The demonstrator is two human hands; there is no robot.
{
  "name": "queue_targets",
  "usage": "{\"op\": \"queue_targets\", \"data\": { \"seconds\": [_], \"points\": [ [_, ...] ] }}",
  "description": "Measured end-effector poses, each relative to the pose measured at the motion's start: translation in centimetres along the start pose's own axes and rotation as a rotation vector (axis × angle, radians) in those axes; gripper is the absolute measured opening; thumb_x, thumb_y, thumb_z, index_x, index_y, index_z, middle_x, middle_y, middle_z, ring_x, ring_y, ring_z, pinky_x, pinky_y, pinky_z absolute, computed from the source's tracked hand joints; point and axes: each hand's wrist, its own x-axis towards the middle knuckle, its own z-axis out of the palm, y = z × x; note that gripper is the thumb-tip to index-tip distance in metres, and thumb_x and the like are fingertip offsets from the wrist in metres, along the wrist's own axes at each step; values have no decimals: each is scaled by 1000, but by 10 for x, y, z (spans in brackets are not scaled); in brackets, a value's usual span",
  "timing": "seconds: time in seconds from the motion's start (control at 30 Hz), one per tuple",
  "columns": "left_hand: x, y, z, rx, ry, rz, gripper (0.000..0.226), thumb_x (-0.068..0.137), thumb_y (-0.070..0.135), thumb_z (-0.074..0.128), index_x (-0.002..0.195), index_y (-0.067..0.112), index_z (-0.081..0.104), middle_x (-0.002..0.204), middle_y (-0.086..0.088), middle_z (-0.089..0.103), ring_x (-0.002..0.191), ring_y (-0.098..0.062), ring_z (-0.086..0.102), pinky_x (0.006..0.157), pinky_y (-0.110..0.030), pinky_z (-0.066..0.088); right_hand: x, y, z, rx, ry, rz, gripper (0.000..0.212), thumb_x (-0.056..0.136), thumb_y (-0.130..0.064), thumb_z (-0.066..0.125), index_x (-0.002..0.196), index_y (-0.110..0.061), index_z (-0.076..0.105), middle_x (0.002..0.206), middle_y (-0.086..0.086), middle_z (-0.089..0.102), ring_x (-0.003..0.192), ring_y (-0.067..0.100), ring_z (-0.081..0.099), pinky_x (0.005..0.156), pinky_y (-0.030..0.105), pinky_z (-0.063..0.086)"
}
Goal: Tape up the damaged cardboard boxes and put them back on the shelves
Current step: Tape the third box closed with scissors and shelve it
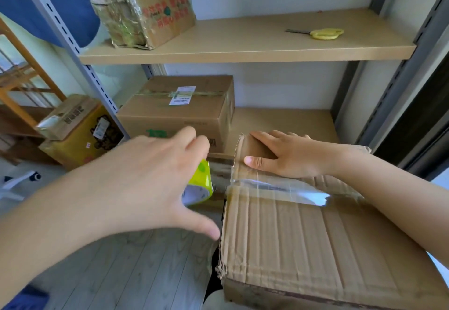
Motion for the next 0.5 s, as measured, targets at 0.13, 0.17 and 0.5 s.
{"op": "queue_targets", "data": {
  "seconds": [0.13, 0.17, 0.5],
  "points": [
    [8, -24, 8, 37, 323, 106, 87, 60, 105, 24, 87, 24, 42, 77, 11, 37, 51, -9, 42, 44, -27, 35, 0, -1, 9, -49, 44, -5, 100, 66, -93, -1, 152, -42, -1, 151, -6, 30, 137, 28, 32, 111, 52, 23],
    [12, -26, 11, 27, 347, 136, 86, 63, 104, 22, 84, 24, 44, 75, 10, 37, 49, -10, 41, 41, -28, 34, -1, 0, 8, -32, 46, 0, 98, 68, -91, -2, 152, -42, -1, 152, -6, 29, 139, 28, 31, 112, 52, 21],
    [39, -34, 60, -20, 333, 197, 78, 65, 102, 15, 85, 30, 38, 78, 11, 34, 53, -5, 40, 45, -22, 21, -11, 1, -6, 190, -20, 19, 93, 71, -90, 4, 153, -47, 7, 163, -11, 15, 151, 23, 10, 121, 52, 6]
  ]
}}
